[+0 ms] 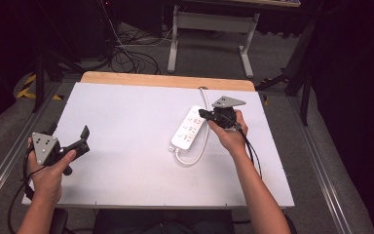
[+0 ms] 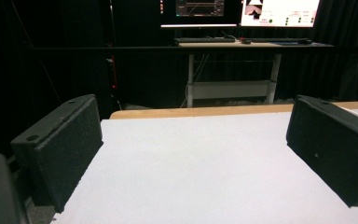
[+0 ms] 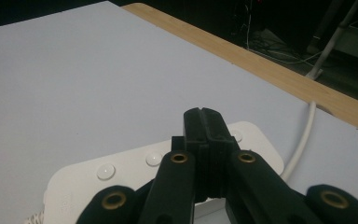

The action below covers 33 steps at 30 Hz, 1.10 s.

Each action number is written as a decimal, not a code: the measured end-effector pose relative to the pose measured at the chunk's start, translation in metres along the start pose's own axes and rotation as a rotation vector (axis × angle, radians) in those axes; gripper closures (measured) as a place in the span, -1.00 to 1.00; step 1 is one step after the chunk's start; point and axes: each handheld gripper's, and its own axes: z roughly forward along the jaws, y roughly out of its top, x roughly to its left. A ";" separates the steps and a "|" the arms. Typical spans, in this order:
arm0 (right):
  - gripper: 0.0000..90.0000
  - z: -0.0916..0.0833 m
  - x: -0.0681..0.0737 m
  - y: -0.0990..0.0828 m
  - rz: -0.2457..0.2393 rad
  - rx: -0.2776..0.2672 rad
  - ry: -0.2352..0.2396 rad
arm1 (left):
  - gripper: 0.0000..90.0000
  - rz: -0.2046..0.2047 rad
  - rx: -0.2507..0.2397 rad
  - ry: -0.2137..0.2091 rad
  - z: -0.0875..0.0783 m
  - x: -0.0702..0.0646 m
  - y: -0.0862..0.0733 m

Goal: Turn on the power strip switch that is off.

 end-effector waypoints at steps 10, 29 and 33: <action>1.00 0.004 -0.005 -0.003 0.012 0.029 -0.003 | -0.91 0.001 0.002 -0.007 0.000 -0.001 0.000; 1.00 0.041 -0.011 -0.002 0.003 0.107 0.010 | -0.90 0.012 0.010 -0.013 0.002 -0.002 -0.001; 1.00 0.051 -0.011 -0.003 0.002 0.132 0.012 | -0.90 0.011 0.009 -0.015 0.002 -0.002 -0.001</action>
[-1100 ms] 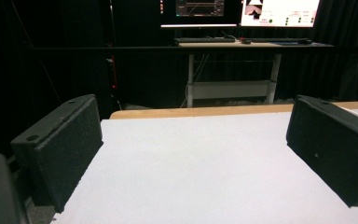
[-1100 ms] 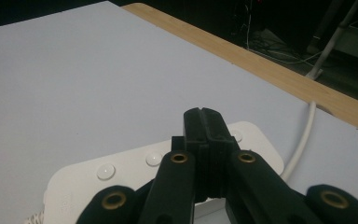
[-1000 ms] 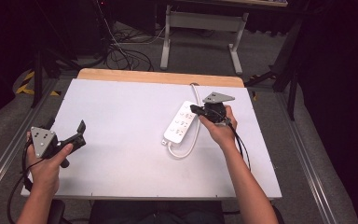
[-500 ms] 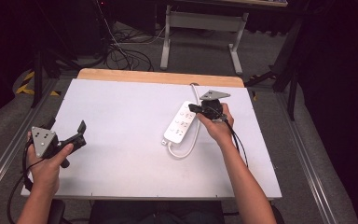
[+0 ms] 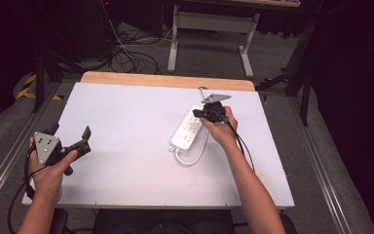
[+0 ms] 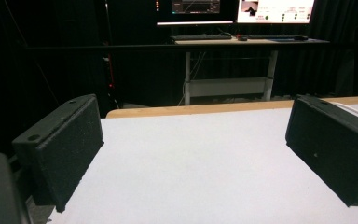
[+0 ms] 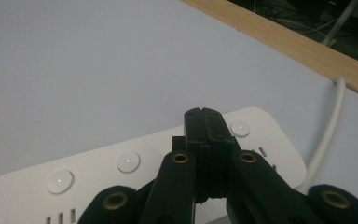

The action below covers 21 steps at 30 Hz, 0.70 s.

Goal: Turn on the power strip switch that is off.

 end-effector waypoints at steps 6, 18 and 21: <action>1.00 0.016 0.002 -0.001 -0.007 0.034 0.001 | -0.90 0.004 0.002 -0.004 0.000 0.000 0.000; 1.00 0.022 -0.001 -0.004 -0.005 0.048 -0.005 | -0.90 -0.001 0.004 -0.009 0.001 -0.002 0.000; 1.00 0.024 0.000 -0.004 -0.008 0.044 -0.001 | -0.90 0.005 0.005 -0.010 0.001 -0.001 0.000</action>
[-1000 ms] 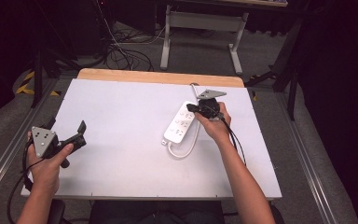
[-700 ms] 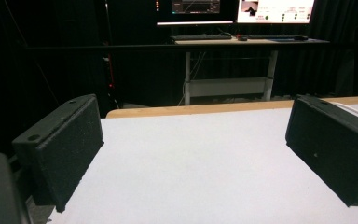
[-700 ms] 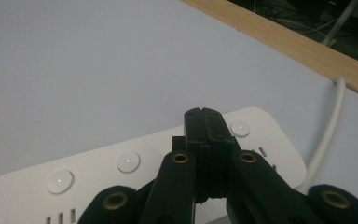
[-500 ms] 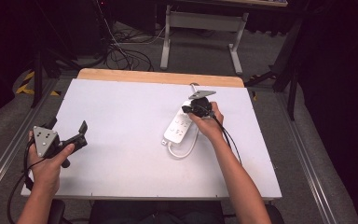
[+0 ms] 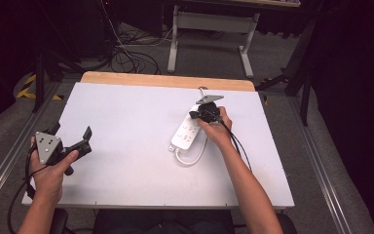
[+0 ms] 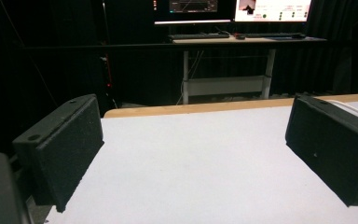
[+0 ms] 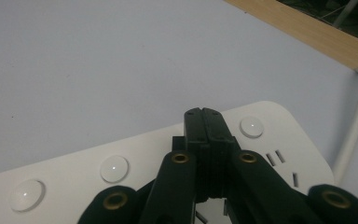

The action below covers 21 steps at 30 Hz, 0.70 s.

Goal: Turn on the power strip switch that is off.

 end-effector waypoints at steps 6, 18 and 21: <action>1.00 0.005 0.000 -0.001 0.002 0.005 -0.001 | -0.90 0.001 0.002 -0.001 0.000 0.000 0.000; 1.00 0.007 -0.003 0.007 0.047 0.079 -0.026 | -0.89 0.001 0.001 -0.007 0.000 0.000 0.000; 1.00 0.006 -0.005 0.007 0.054 0.088 -0.007 | -0.89 0.001 0.003 -0.006 0.000 0.000 0.000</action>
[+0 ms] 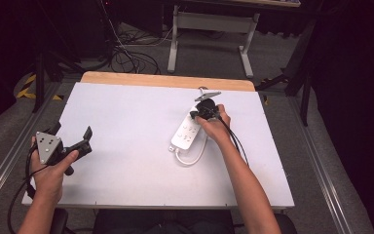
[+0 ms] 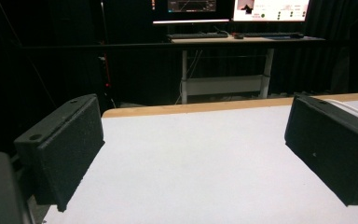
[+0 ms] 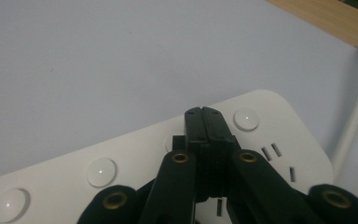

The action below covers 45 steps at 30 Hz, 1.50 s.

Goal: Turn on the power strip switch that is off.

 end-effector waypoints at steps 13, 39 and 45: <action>1.00 0.001 0.012 0.004 -0.025 0.016 0.025 | -0.89 0.001 0.001 0.000 0.000 0.000 0.000; 1.00 0.006 0.013 0.007 0.026 0.048 -0.002 | -0.89 -0.003 -0.003 -0.002 -0.002 0.000 0.000; 1.00 0.005 0.014 0.007 0.020 0.049 -0.011 | -0.89 0.000 -0.003 -0.003 -0.002 -0.001 0.000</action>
